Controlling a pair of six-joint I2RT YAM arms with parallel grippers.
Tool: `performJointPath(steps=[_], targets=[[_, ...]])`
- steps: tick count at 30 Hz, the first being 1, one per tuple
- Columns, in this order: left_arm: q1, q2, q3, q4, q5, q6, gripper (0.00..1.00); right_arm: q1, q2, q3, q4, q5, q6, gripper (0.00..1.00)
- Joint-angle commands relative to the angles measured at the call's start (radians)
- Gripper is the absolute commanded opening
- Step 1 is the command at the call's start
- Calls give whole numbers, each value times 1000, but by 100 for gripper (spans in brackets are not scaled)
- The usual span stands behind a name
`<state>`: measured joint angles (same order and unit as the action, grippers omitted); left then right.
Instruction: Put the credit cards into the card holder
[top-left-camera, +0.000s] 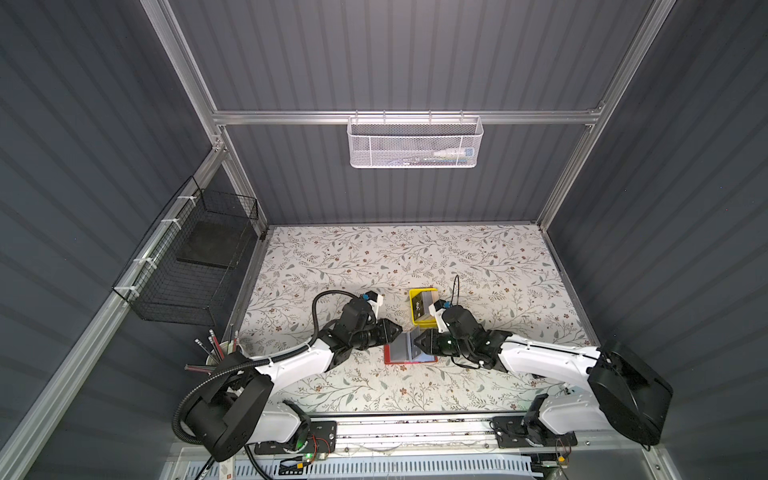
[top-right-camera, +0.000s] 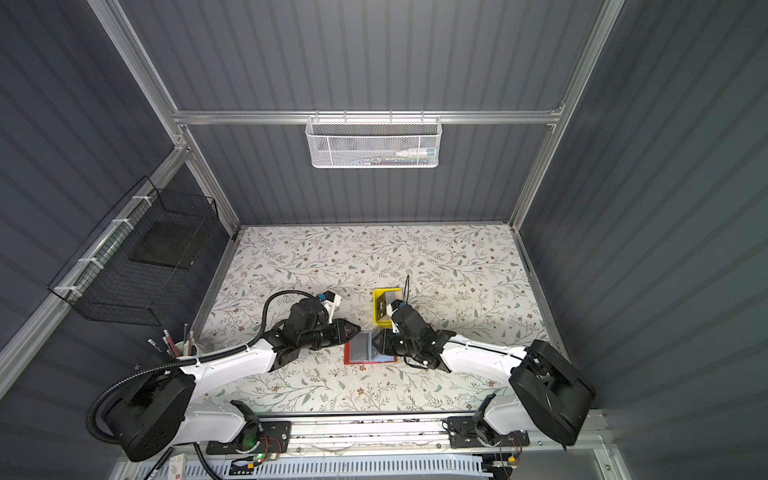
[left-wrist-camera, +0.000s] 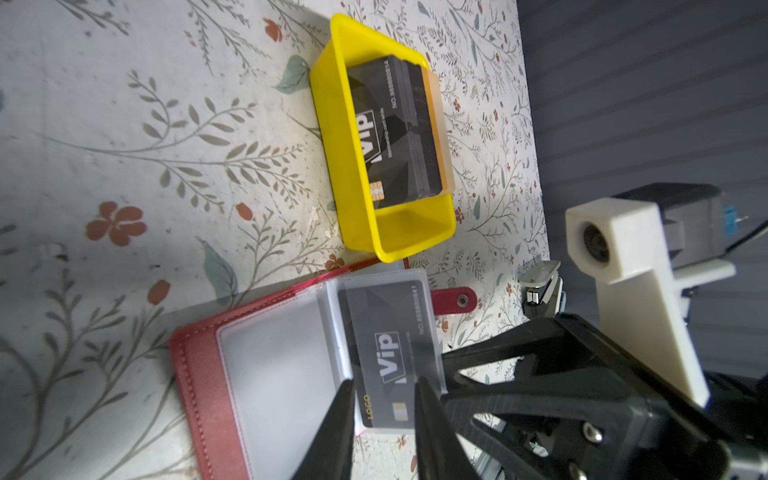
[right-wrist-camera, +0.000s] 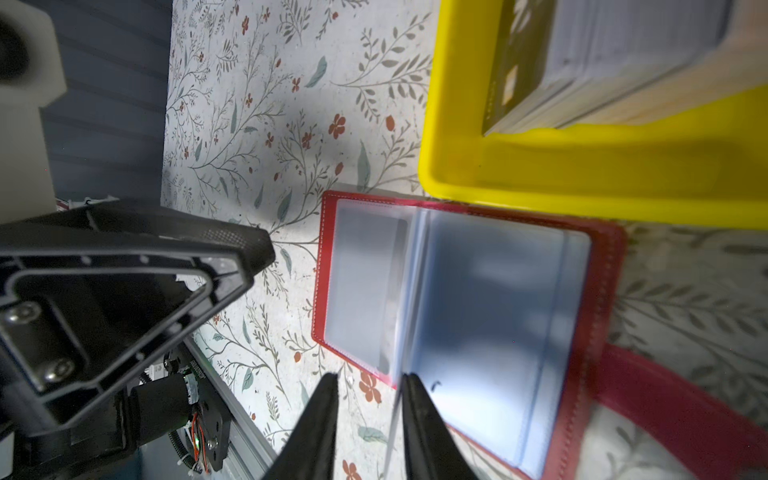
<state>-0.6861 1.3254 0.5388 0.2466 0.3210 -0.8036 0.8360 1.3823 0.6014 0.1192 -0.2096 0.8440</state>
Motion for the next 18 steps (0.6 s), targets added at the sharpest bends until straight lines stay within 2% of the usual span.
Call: performJointPath(steps=[1,11,18], targets=[[8,-32,-17,-38,25,21,27,25,38,52,-36,19,-14,33],[60,-76,-14,-91,27,33,27,75,131,164,-55,13,-29,39],[64,-100,-3,-138,27,57,29,66,85,169,-108,82,-60,39]])
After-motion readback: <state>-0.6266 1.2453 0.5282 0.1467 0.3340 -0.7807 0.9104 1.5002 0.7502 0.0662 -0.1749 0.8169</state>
